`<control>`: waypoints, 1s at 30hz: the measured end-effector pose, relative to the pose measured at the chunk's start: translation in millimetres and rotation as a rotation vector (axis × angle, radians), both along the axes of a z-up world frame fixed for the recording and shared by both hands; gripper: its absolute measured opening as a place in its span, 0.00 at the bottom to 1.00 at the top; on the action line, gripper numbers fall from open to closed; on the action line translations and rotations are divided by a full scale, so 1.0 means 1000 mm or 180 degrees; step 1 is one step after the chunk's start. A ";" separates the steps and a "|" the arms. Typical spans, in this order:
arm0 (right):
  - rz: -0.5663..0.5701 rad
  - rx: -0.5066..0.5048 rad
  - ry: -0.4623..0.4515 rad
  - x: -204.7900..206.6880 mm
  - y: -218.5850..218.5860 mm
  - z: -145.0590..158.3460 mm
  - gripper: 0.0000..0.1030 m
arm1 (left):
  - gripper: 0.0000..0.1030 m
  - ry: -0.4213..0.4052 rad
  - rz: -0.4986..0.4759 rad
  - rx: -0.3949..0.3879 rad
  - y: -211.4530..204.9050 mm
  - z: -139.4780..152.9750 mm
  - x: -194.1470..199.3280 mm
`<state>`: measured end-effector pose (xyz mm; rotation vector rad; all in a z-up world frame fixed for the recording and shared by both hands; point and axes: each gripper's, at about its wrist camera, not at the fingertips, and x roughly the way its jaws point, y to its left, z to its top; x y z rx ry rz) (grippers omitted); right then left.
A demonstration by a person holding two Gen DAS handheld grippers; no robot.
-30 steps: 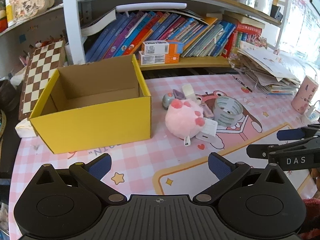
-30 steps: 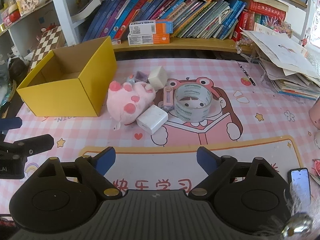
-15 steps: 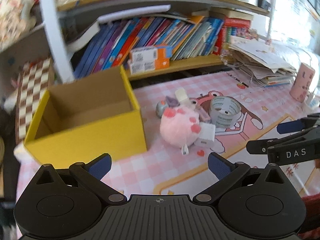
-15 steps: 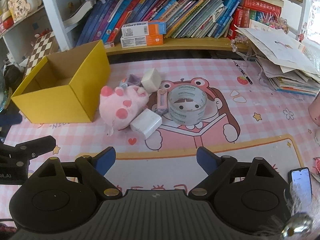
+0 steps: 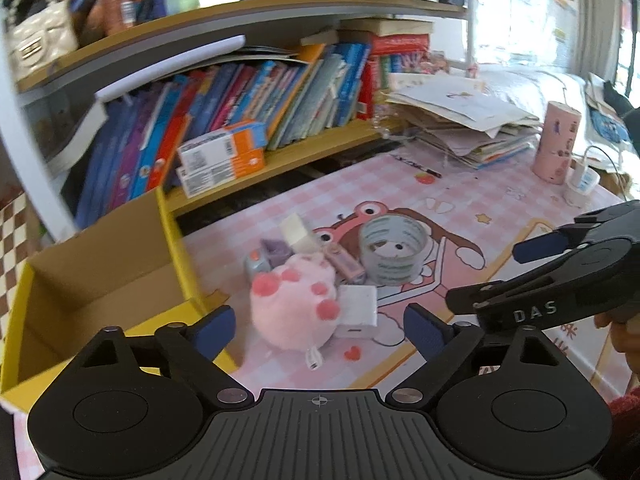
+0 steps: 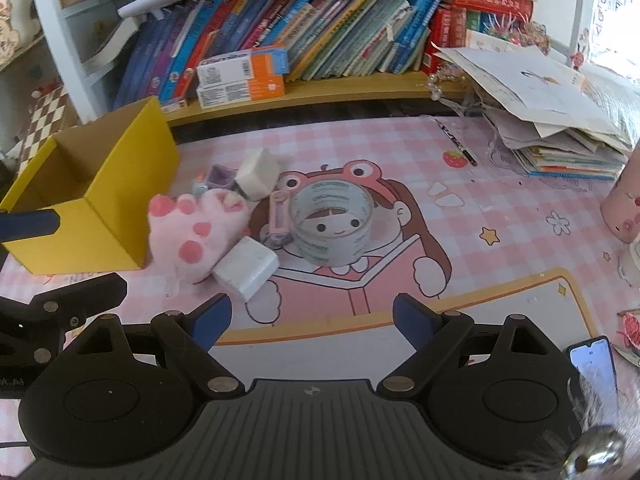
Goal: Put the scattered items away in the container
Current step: 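Move the left tool toward the pink plush while the right tool approaches the tape roll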
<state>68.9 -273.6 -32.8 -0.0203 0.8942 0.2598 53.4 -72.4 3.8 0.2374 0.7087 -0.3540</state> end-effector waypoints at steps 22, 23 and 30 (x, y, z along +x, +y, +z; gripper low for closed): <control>-0.0083 -0.0102 0.0066 0.045 -0.005 -0.022 0.86 | 0.84 0.0258 0.0013 0.0190 -0.011 -0.036 0.047; -0.0085 -0.0109 0.0068 0.047 -0.005 -0.022 0.86 | 0.84 0.0235 0.0009 0.0223 -0.012 -0.037 0.049; -0.0091 -0.0145 0.0118 0.057 -0.004 -0.030 0.86 | 0.84 0.0180 0.0016 0.0414 -0.016 -0.047 0.064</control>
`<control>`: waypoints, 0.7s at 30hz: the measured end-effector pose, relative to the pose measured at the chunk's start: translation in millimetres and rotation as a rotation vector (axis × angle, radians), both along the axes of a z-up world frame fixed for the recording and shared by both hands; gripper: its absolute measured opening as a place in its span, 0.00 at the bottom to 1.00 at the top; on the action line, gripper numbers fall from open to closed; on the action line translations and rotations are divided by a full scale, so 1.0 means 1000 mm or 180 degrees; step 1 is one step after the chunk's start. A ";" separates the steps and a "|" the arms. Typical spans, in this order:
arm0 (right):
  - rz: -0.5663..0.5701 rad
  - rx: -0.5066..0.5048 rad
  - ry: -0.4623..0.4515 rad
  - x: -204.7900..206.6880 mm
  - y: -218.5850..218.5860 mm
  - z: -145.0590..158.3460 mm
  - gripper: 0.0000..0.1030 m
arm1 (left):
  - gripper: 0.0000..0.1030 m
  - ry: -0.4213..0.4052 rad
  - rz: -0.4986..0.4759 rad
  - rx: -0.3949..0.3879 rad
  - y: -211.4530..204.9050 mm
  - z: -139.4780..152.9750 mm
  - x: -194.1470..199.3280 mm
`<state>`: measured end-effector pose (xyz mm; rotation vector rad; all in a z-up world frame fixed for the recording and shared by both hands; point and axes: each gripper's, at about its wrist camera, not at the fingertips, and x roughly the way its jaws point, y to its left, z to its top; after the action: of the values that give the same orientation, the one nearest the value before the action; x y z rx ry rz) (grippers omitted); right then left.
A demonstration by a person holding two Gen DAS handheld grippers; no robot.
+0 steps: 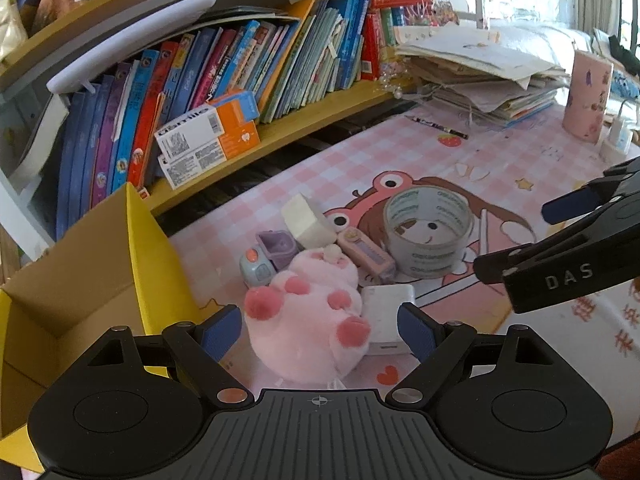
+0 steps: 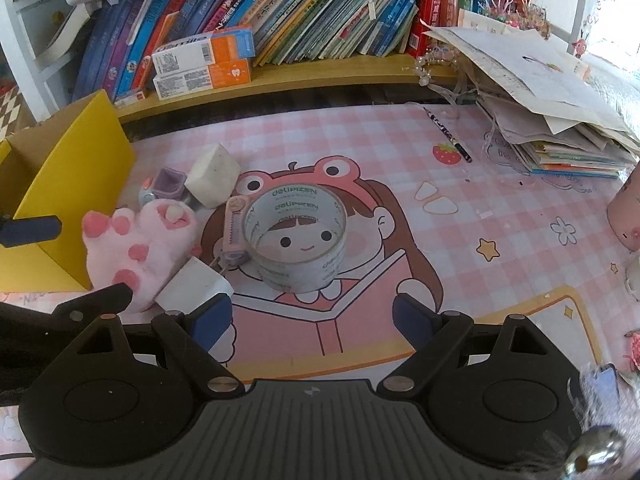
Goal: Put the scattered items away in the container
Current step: 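Move the left tool toward the pink plush while the right tool approaches the tape roll, then close the left gripper on the pink plush while the right gripper grasps the tape roll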
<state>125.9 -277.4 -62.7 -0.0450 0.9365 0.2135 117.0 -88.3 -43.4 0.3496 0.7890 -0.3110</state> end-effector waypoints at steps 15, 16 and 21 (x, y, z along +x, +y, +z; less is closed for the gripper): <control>0.0029 -0.0014 0.0095 0.017 0.007 -0.014 0.86 | 0.84 0.0056 0.0011 0.0226 -0.002 -0.021 0.017; 0.0029 -0.0016 0.0094 0.018 0.007 -0.014 0.86 | 0.84 0.0047 0.0004 0.0253 -0.003 -0.022 0.018; 0.0043 -0.0022 0.0085 0.026 0.009 -0.015 0.86 | 0.84 -0.0018 -0.0103 0.0444 -0.011 -0.027 0.019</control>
<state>152.3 -268.5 -78.1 -0.0549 0.9639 0.2240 136.2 -99.7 -70.1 0.4945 0.8020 -0.2858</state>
